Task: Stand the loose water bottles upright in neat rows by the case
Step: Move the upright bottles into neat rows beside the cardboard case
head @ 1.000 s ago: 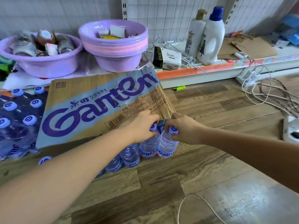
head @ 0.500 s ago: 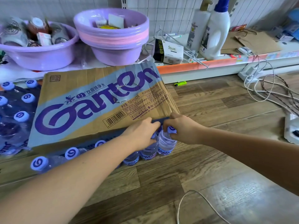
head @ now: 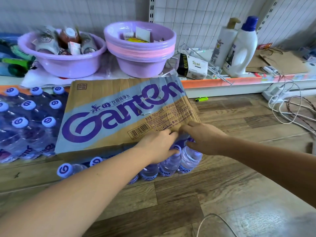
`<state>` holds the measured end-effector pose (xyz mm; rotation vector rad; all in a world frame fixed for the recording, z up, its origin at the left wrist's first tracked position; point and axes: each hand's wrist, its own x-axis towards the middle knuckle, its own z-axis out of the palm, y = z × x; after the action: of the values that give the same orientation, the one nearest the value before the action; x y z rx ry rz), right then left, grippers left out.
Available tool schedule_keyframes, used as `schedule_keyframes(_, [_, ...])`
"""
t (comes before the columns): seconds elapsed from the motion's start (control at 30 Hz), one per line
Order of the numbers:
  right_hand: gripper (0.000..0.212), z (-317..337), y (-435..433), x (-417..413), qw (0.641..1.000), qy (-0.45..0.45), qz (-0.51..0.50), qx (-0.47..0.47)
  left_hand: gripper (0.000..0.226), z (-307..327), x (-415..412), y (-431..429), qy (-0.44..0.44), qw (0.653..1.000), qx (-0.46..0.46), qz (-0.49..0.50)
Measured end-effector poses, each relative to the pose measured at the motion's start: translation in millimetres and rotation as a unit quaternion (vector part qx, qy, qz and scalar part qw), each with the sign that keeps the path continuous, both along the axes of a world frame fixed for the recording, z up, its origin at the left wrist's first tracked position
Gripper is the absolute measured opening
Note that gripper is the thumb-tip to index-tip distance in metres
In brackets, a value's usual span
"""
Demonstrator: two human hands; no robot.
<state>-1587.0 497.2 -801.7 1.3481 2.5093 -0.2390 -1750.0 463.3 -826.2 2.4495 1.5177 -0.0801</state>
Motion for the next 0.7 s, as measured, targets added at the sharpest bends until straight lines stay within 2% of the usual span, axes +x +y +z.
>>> schedule_keyframes(0.13, [0.036, 16.3, 4.3, -42.1, 0.999, 0.027, 0.029, 0.024, 0.047, 13.5, -26.2, -3.9, -0.032, 0.998, 0.036, 0.031])
schedule_keyframes(0.53, [0.054, 36.6, -14.2, -197.5, 0.991, 0.056, 0.120, 0.016, 0.051, 30.6, -183.5, -37.7, -0.004, 0.986, 0.089, 0.139])
schedule_keyframes(0.7, [0.059, 54.6, -23.2, -264.5, 0.983, 0.055, 0.175, 0.016, 0.053, 40.5, -264.4, -57.6, -0.004, 0.977, 0.069, 0.201])
